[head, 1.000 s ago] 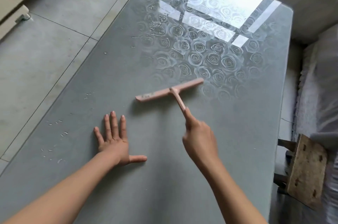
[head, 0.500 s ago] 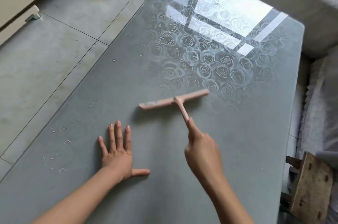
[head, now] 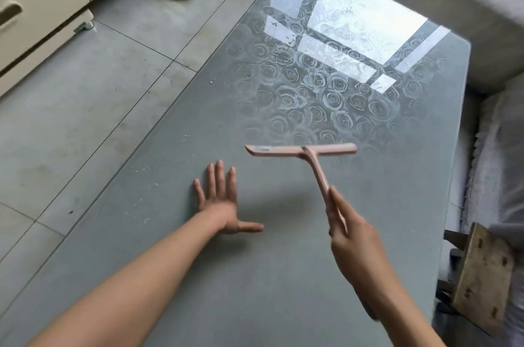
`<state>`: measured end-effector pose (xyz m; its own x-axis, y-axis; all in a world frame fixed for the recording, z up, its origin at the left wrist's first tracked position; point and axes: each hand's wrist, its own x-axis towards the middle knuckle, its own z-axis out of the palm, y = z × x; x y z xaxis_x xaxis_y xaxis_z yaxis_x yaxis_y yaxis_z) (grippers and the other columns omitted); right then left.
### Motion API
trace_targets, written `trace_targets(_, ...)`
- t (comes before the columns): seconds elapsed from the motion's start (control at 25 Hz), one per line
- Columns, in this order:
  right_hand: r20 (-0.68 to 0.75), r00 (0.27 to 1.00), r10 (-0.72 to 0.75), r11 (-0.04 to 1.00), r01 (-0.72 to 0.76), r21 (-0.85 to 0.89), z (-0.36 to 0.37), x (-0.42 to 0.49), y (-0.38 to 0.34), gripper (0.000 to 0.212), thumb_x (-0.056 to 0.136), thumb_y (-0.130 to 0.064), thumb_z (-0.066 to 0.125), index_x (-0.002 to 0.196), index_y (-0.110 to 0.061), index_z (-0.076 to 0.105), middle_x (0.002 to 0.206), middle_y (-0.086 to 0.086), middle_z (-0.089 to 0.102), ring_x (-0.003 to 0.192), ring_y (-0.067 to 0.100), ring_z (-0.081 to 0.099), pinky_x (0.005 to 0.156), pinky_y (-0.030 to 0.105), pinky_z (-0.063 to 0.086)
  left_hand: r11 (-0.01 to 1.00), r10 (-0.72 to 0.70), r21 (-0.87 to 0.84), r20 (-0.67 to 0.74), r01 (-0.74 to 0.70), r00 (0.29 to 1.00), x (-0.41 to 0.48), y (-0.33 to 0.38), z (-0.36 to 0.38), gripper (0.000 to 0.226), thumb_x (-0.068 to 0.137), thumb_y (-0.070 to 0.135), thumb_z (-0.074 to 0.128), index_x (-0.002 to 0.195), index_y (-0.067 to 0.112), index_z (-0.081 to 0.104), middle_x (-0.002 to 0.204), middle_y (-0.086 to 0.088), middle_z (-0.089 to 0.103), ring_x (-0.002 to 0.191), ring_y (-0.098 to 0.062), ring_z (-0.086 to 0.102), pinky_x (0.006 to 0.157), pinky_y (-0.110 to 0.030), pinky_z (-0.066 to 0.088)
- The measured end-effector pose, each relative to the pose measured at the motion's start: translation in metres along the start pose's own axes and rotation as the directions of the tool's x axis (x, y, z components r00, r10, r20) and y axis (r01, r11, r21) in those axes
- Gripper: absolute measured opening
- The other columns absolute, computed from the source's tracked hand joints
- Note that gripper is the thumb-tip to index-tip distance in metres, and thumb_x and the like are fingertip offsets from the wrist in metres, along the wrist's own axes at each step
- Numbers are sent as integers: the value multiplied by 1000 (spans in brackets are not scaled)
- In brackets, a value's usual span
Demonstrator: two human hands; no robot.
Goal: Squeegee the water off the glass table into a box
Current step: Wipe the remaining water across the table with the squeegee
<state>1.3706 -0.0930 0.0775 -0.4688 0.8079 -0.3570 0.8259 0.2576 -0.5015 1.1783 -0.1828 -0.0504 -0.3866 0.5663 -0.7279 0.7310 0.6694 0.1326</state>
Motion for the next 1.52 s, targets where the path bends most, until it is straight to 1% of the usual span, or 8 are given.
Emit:
trace_targets(0.28,165,983,76,995,-85,53,37,-123,0,45,99,-25,44,141,-40,37,92,7,64,90,25,60,75,31,42,999,-7,32,-264,16,965,-68,-70,19,106,85,68,44,150,10,-16,155,-9,-29,145,-22,-22,114,-54,-9)
trace_targets(0.6,253,967,-34,999,39,-18,83,-227,4,46,99,-26,41,142,-43,35,111,0,65,102,21,59,80,29,44,973,-229,-87,-223,214,948,-162,-158,86,73,99,39,34,151,8,-7,159,-13,-15,147,-28,-10,118,-51,3)
trace_targets(0.88,344,937,-55,967,136,-214,147,-336,2,59,96,-34,35,141,-57,4,85,1,40,74,27,45,68,32,39,925,-355,-198,-156,323,922,-222,-238,137,71,100,33,37,152,8,-4,159,-16,-9,147,-33,-1,117,-48,13)
trace_targets(1.04,340,940,38,939,83,-333,199,-336,-44,69,94,-21,29,144,-52,-7,82,-1,29,70,27,37,65,33,33,883,-384,-329,-94,335,919,-221,-281,139,65,99,23,36,151,4,2,158,-17,9,141,-35,23,111,-44,27)
trace_targets(1.16,165,986,15,969,26,-244,233,-287,-91,64,97,-15,31,150,-42,6,84,3,37,70,30,40,64,35,32,883,-319,-382,-62,272,946,-211,-312,139,53,95,11,37,147,5,27,147,-20,39,129,-36,42,100,-37,35)
trace_targets(1.28,88,996,34,988,-20,-152,250,-211,-148,53,98,-17,32,148,-35,25,90,15,52,86,36,54,69,37,37,873,-202,-466,-82,142,976,-203,-343,139,36,91,13,44,122,22,60,123,-7,64,112,-31,56,83,-32,41)
trace_targets(1.4,-14,998,57,991,-58,-122,247,-205,-161,47,99,-19,35,143,-34,35,91,20,59,86,39,56,66,38,36,664,-178,-728,69,172,982,-189,-361,131,30,80,17,51,99,25,73,99,1,73,95,-25,63,83,-31,48)
trace_targets(1.52,21,993,119,993,-118,-26,259,-297,-147,49,99,-22,41,144,-39,35,84,13,57,79,35,55,66,40,42,495,-159,-824,226,276,961,-186,-367,125,41,64,13,44,90,13,76,75,-7,68,72,-23,51,70,-29,42)
